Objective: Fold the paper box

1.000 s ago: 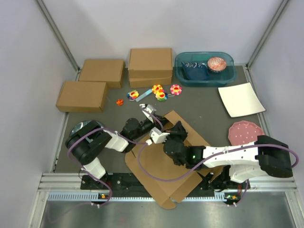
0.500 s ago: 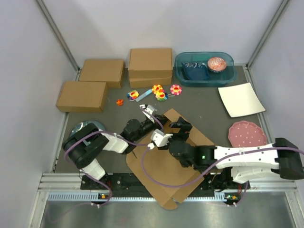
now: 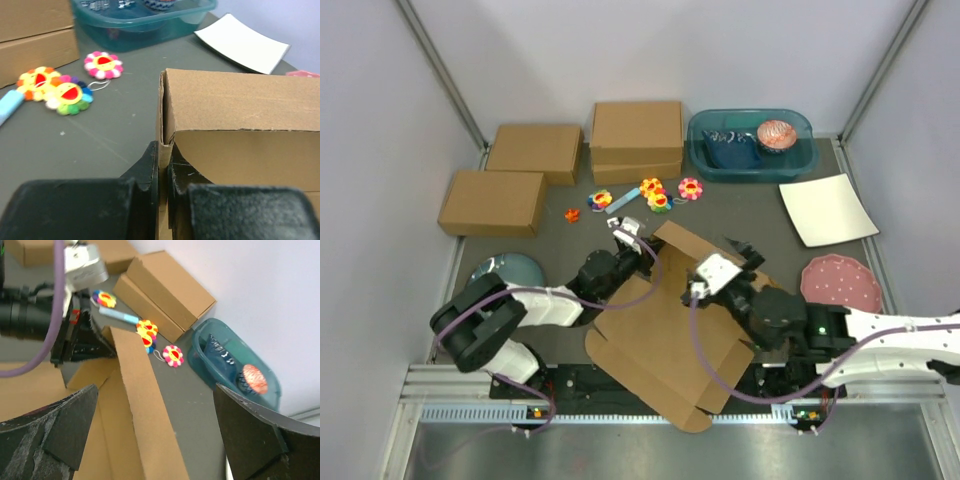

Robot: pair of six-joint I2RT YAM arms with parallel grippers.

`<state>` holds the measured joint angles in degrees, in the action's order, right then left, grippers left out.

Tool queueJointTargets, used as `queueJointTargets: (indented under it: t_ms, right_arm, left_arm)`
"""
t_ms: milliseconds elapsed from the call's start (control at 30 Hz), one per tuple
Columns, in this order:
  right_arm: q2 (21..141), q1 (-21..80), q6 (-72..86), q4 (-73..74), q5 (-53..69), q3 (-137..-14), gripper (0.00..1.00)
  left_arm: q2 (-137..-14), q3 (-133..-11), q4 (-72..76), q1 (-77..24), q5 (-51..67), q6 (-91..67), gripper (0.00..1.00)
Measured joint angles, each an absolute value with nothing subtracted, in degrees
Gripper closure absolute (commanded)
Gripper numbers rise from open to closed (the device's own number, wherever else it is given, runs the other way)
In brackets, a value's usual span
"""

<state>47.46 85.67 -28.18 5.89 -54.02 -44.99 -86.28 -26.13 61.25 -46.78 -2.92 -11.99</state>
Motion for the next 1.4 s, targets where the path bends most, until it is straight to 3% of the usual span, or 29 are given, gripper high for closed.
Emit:
queueJointTargets:
  t_ms: [200, 667, 900, 1200, 1300, 1367, 1400]
  right_arm:
    - [40.47, 80.73, -11.99, 4.97, -55.29, -45.93, 0.04]
    - [45.17, 67.83, 25.08, 25.82, -51.22, -49.76, 0.07]
    - [37.98, 61.73, 29.21, 31.27, -52.49, -48.31, 0.08]
    - [43.42, 61.69, 27.46, 32.38, -55.57, -47.11, 0.11]
    - [45.12, 61.3, 27.46, 32.47, -55.61, -45.69, 0.18]
    - [44.58, 59.99, 27.81, 32.69, -54.85, -44.36, 0.3]
    - [43.86, 58.94, 28.12, 32.71, -54.11, -43.72, 0.43]
  left_arm:
    - [-80.18, -25.74, 51.24, -48.93, -16.64, -13.37, 1.0]
    - [-77.82, -26.11, 41.15, -55.7, -43.48, -19.75, 1.0]
    - [-73.69, -27.94, 29.85, -55.88, -47.31, -21.02, 1.0]
    - [-71.07, -32.23, 15.86, -55.88, -47.51, -16.49, 1.0]
    - [-71.13, -33.76, 12.86, -55.86, -47.11, -15.79, 1.0]
    - [-71.26, -35.09, 10.83, -55.83, -46.65, -15.59, 1.0]
    - [-71.37, -35.57, 10.2, -55.79, -46.44, -15.51, 1.0]
